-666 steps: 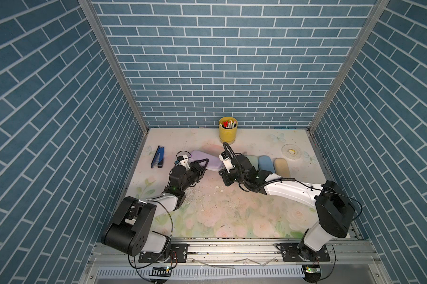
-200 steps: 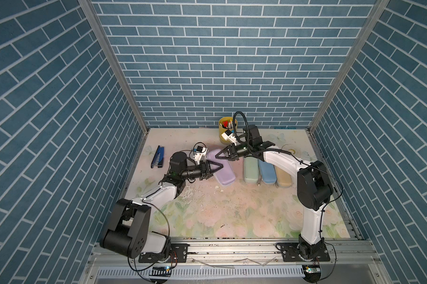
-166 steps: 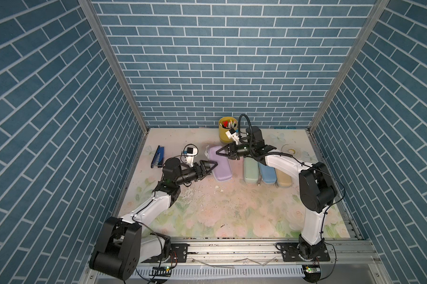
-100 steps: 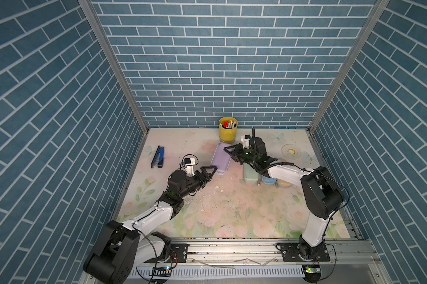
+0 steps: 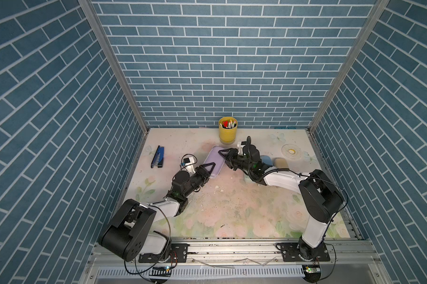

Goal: Put umbrellas into zippered umbrella sleeves
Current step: Adjust the umbrella sleeve, then zip the zipper on the umbrella sleeve.

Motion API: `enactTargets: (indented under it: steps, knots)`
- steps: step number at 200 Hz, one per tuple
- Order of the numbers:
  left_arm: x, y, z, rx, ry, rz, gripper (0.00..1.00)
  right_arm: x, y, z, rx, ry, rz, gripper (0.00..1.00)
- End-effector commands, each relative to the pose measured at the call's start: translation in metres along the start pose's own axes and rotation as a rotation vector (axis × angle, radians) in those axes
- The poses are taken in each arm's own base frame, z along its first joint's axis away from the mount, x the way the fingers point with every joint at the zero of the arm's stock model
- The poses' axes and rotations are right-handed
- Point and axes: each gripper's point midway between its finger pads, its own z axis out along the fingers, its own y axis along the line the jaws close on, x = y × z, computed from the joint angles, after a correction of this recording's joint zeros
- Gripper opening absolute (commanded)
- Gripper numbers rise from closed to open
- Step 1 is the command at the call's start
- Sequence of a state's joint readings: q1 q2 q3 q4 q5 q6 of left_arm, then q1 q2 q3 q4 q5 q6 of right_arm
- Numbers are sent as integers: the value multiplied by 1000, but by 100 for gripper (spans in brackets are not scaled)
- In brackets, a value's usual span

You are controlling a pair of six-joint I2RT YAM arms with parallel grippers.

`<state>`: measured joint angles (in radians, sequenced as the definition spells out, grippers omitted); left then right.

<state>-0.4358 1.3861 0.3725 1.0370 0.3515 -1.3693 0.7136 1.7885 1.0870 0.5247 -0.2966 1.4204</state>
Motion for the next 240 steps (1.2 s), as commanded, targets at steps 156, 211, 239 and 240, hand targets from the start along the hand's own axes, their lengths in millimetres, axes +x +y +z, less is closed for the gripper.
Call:
enactTargets:
  steps: [156,211,239,240]
  knots:
    - [-9,-31,1,100,7,-26,34,94,-26,-25,223,161,-1216,35]
    - [-5,-29,2,98,27,-28,32,95,-17,-25,193,161,-1261,25]
    - [-3,-27,3,96,36,-30,32,97,-12,-26,174,160,-1280,21]
    - [-3,-27,3,96,35,-30,32,97,-12,-26,173,162,-1282,21]
